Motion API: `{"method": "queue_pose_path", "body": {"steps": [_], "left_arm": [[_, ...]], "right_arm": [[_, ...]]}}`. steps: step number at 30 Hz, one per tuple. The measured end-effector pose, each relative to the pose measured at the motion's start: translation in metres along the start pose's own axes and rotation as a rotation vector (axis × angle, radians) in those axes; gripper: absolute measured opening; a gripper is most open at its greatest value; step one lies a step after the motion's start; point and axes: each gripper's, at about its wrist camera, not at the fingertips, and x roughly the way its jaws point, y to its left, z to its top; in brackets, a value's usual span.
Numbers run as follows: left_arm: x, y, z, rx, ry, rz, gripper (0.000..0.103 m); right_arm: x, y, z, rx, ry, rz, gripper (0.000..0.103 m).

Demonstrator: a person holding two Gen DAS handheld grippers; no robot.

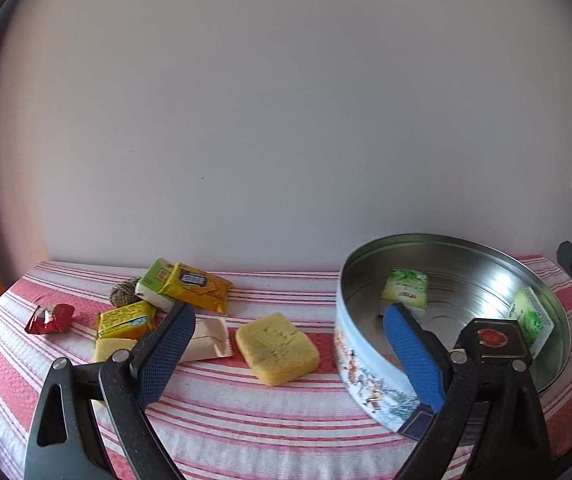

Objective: Organize objects
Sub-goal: 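Withdraw both tools from the tin back toward the pile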

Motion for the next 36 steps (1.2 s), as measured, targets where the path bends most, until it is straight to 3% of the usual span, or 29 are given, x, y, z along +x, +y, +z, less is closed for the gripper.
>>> {"method": "queue_pose_path", "body": {"steps": [3,8,12,20,30,36], "left_arm": [[-0.004,0.020,-0.003,0.005,-0.009,0.030,0.097],[-0.012,0.050,-0.010,0.040,-0.027,0.074,0.097],[-0.013,0.073,-0.016,0.053,-0.021,0.088,0.097],[-0.012,0.124,-0.016,0.048,-0.007,0.121,0.097],[0.010,0.194,-0.015,0.076,0.022,0.229,0.097],[0.028,0.240,-0.014,0.023,0.089,0.253,0.097]], "right_arm": [[-0.009,0.004,0.001,0.006,-0.032,-0.043,0.103],[-0.024,0.014,-0.003,0.085,-0.051,-0.037,0.103],[-0.032,0.039,-0.007,0.030,-0.034,-0.034,0.103],[-0.035,0.101,-0.019,-0.019,0.024,0.045,0.103],[-0.023,0.193,-0.038,-0.071,0.109,0.196,0.102],[-0.004,0.245,-0.050,-0.067,0.206,0.288,0.101]]}}
